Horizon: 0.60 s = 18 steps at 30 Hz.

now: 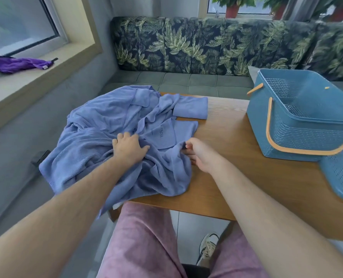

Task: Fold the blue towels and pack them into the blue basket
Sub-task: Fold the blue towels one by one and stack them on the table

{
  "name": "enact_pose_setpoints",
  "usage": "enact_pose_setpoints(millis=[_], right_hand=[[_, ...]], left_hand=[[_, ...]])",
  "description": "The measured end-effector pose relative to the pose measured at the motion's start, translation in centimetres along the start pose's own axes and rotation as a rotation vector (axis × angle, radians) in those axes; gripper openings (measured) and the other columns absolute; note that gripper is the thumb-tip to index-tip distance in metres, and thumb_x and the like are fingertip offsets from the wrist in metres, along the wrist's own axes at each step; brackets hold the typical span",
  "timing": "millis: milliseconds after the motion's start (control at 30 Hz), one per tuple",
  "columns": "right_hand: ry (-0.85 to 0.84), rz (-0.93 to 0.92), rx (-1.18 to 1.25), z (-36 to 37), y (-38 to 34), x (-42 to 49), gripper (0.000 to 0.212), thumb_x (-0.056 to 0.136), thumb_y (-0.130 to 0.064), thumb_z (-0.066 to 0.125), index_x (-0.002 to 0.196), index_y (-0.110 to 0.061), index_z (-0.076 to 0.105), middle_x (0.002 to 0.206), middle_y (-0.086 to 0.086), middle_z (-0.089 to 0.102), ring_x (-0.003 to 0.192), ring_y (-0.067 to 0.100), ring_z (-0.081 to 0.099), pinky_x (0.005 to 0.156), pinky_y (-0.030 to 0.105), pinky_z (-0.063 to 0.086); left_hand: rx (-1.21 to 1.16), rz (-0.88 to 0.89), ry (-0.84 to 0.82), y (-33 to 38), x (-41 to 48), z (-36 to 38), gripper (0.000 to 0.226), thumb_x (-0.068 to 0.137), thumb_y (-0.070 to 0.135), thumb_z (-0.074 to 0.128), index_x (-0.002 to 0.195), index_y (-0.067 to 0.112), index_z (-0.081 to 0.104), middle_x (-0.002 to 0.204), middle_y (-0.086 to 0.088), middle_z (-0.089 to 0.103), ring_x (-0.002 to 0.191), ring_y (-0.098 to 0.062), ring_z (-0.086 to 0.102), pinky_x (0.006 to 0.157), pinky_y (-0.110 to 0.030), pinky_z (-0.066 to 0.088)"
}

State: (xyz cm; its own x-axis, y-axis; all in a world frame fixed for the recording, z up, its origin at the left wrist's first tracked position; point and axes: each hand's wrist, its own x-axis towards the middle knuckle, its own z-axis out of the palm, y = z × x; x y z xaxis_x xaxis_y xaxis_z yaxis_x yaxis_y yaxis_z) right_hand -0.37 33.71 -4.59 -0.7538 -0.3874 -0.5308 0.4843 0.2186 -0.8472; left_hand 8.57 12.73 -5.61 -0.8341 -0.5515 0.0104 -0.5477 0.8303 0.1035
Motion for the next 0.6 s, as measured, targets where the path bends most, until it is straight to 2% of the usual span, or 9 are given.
enact_pose_setpoints(millis=[67, 133, 233, 300, 367, 433, 500, 533, 600], right_hand=[[-0.02, 0.061, 0.007, -0.3, 0.7, 0.9, 0.013, 0.098, -0.015, 0.048, 0.094, -0.014, 0.06, 0.077, 0.004, 0.062, 0.059, 0.015, 0.053, 0.049, 0.024, 0.035], [-0.066, 0.096, -0.022, -0.7, 1.2, 1.1, 0.011, 0.098, -0.023, 0.055, 0.102, -0.016, 0.062, 0.071, 0.0, 0.062, 0.054, 0.013, 0.051, 0.043, 0.023, 0.032], [-0.168, 0.142, 0.02, -1.4, 1.1, 0.8, 0.021, 0.095, -0.038, 0.064, 0.085, -0.02, 0.065, 0.063, -0.005, 0.065, 0.045, 0.009, 0.054, 0.037, 0.021, 0.034], [-0.234, 0.176, 0.038, -1.7, 1.0, 0.8, 0.027, 0.091, -0.043, 0.069, 0.077, -0.02, 0.066, 0.069, -0.004, 0.067, 0.055, 0.01, 0.061, 0.049, 0.021, 0.046], [-0.271, 0.202, 0.031, -2.2, 1.2, 0.9, 0.03, 0.088, -0.042, 0.074, 0.07, -0.019, 0.066, 0.072, -0.004, 0.063, 0.067, 0.013, 0.063, 0.071, 0.027, 0.052], [-0.256, 0.146, 0.032, -2.3, 1.2, 0.9, 0.025, 0.084, -0.039, 0.077, 0.08, -0.015, 0.071, 0.084, 0.002, 0.068, 0.081, 0.019, 0.067, 0.086, 0.034, 0.052], [-0.173, 0.025, 0.039, -2.2, 0.9, 0.5, 0.033, 0.082, -0.039, 0.077, 0.103, -0.014, 0.075, 0.104, 0.006, 0.075, 0.102, 0.024, 0.069, 0.089, 0.035, 0.05], [-0.097, -0.055, 0.026, -2.2, 0.8, 0.3, 0.03, 0.081, -0.039, 0.077, 0.101, -0.016, 0.075, 0.104, 0.004, 0.075, 0.105, 0.023, 0.068, 0.086, 0.033, 0.05], [0.044, -0.197, 0.014, -2.5, 0.5, -0.1, 0.02, 0.08, -0.037, 0.079, 0.082, -0.019, 0.072, 0.091, 0.001, 0.074, 0.094, 0.018, 0.066, 0.082, 0.033, 0.049]], left_hand=[[-0.024, 0.082, 0.035, 0.4, -0.5, 0.3, 0.042, 0.091, 0.051, 0.058, 0.115, 0.017, 0.061, 0.126, -0.009, 0.049, 0.123, -0.033, 0.04, 0.105, -0.047, 0.031], [-0.073, 0.129, 0.054, 0.8, -0.7, 0.5, 0.03, 0.095, 0.042, 0.056, 0.109, 0.015, 0.062, 0.122, -0.01, 0.051, 0.12, -0.033, 0.042, 0.102, -0.045, 0.031], [-0.292, 0.165, 0.116, 1.4, -1.1, 0.3, 0.025, 0.098, 0.033, 0.054, 0.081, 0.016, 0.048, 0.09, -0.004, 0.057, 0.096, -0.03, 0.052, 0.086, -0.043, 0.037], [-0.586, 0.128, 0.098, 2.0, -1.1, -0.2, 0.036, 0.099, 0.032, 0.055, 0.073, 0.018, 0.035, 0.069, 0.002, 0.045, 0.07, -0.022, 0.047, 0.068, -0.036, 0.035], [-0.883, 0.063, 0.033, 2.7, -1.2, -1.3, 0.036, 0.099, 0.035, 0.056, 0.074, 0.019, 0.036, 0.065, 0.004, 0.041, 0.061, -0.015, 0.041, 0.061, -0.032, 0.034], [-1.064, -0.011, -0.019, 3.2, -1.4, -2.2, 0.032, 0.097, 0.042, 0.059, 0.076, 0.023, 0.044, 0.069, 0.005, 0.049, 0.063, -0.013, 0.05, 0.063, -0.032, 0.045], [-1.21, -0.122, -0.11, 2.9, -1.1, -2.2, 0.032, 0.091, 0.044, 0.068, 0.08, 0.019, 0.052, 0.079, -0.001, 0.061, 0.073, -0.02, 0.063, 0.075, -0.041, 0.059], [-1.258, -0.173, -0.186, 2.7, -1.1, -1.9, 0.03, 0.09, 0.038, 0.072, 0.084, 0.013, 0.058, 0.086, -0.008, 0.066, 0.079, -0.024, 0.067, 0.082, -0.043, 0.06], [-1.258, -0.226, -0.301, 2.2, -1.1, -1.0, 0.024, 0.089, 0.023, 0.075, 0.094, 0.001, 0.068, 0.101, -0.018, 0.072, 0.092, -0.032, 0.071, 0.091, -0.048, 0.057]])
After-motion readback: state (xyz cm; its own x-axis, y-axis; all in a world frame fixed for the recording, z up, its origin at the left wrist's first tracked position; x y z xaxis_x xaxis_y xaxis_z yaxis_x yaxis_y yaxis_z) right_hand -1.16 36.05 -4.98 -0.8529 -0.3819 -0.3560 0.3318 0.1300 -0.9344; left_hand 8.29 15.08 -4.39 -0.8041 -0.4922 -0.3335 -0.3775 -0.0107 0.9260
